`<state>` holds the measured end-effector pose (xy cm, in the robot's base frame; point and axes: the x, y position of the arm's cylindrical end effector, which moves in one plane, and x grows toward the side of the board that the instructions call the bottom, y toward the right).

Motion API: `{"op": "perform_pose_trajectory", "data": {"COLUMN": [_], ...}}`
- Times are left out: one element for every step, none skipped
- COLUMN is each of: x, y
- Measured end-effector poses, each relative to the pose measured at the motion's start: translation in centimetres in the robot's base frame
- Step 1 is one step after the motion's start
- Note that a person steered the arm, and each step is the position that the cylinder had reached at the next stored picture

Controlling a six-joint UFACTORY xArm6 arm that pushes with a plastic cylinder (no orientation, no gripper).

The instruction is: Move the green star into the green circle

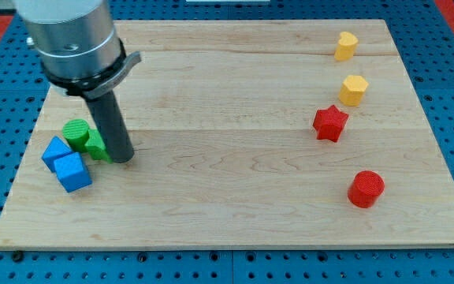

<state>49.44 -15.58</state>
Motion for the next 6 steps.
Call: {"op": "perform_pose_trajectory", "data": {"x": [0.1,-0.3,-2.7,-2.7,-2.7,-2.7], "y": [-0.6,1.7,6.7,8.7,9.5,10.0]}}
